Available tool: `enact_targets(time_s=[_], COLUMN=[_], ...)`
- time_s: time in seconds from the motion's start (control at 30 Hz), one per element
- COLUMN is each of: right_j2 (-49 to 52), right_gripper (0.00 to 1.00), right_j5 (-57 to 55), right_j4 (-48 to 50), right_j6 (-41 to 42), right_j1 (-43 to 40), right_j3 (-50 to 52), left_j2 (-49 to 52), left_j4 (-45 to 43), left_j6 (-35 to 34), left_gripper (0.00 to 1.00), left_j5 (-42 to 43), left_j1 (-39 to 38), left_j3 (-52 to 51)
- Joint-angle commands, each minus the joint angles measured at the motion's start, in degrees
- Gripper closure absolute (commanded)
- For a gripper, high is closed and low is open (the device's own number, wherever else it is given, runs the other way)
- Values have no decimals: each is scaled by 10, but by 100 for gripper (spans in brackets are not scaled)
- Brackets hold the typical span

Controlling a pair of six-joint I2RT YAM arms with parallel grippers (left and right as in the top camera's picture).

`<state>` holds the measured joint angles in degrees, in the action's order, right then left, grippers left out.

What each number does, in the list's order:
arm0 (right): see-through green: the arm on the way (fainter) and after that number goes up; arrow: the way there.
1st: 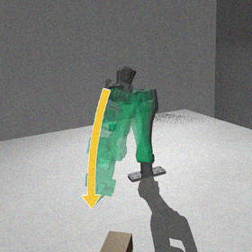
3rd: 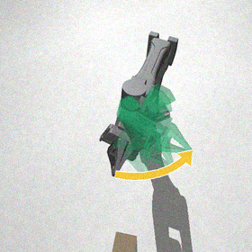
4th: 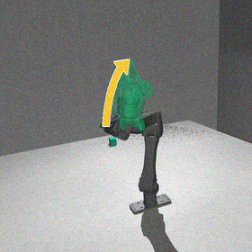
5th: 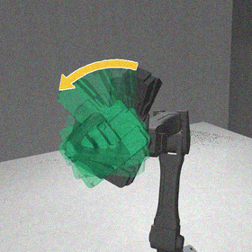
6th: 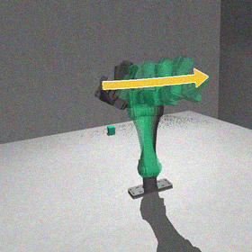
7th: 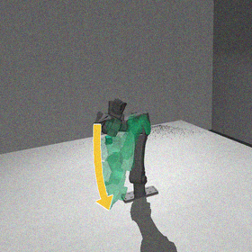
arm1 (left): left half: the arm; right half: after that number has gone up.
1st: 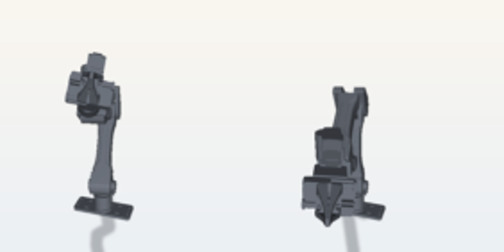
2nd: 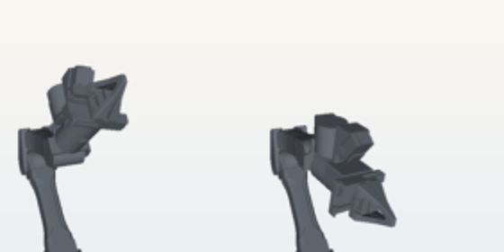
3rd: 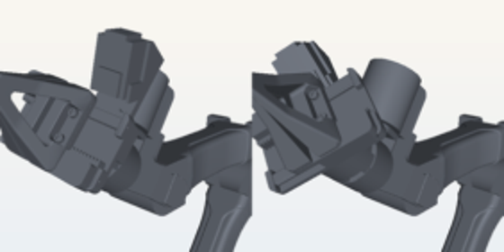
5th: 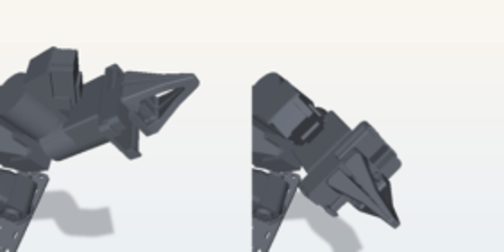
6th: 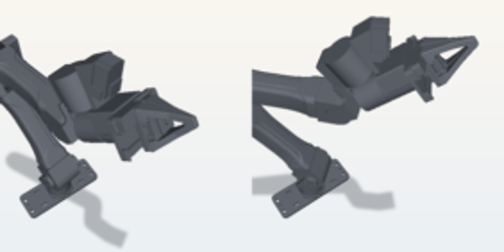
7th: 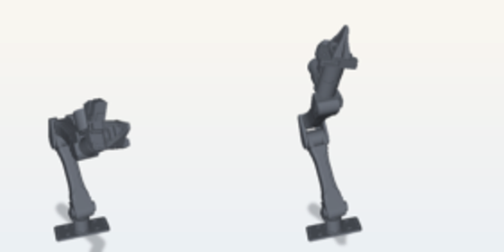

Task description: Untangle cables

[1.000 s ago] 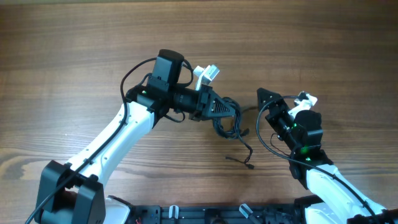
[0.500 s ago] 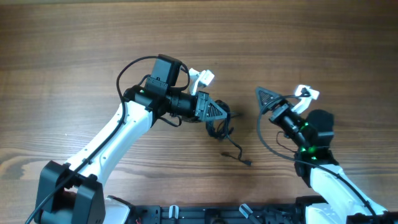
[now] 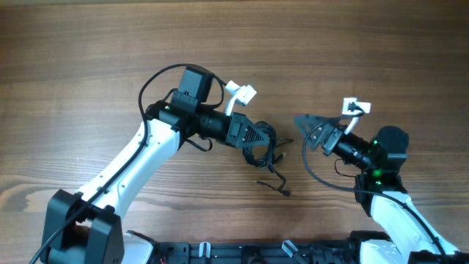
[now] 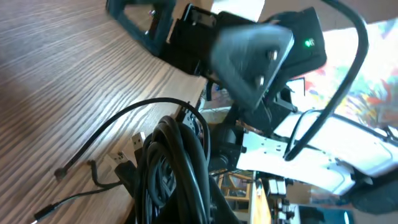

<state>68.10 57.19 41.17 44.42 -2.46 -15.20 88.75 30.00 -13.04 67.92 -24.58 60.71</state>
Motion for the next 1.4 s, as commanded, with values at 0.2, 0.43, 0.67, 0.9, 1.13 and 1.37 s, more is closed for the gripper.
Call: enact_targets(time_s=[0.2,0.43,0.67,0.9,1.13,1.37], right_j2=[1,1,1,1,1,1], right_gripper=[4,15,62,96,96,96], right_j5=[168,153,144,90,-63,-138], right_j4=[20,88,89,80,76,72], right_j6=[-74,-115,-130,-90,61,155], right_j1=[12,83,129,129,130,130], right_j3=[-12,-12,-12,-12,-12,-12], left_j2=[-10,-10,-10,-10,-10,-10], left_j4=[-21,-24,-47,-47,-49,-49], left_j6=[37,36,36,36,-30,-130], left_gripper=[96,96,96,96,76,66], left_j5=[32,53,54,45,0,-94], left_j1=[2,-10,-12,27,32,14], left_j3=[3,3,3,3,3,3])
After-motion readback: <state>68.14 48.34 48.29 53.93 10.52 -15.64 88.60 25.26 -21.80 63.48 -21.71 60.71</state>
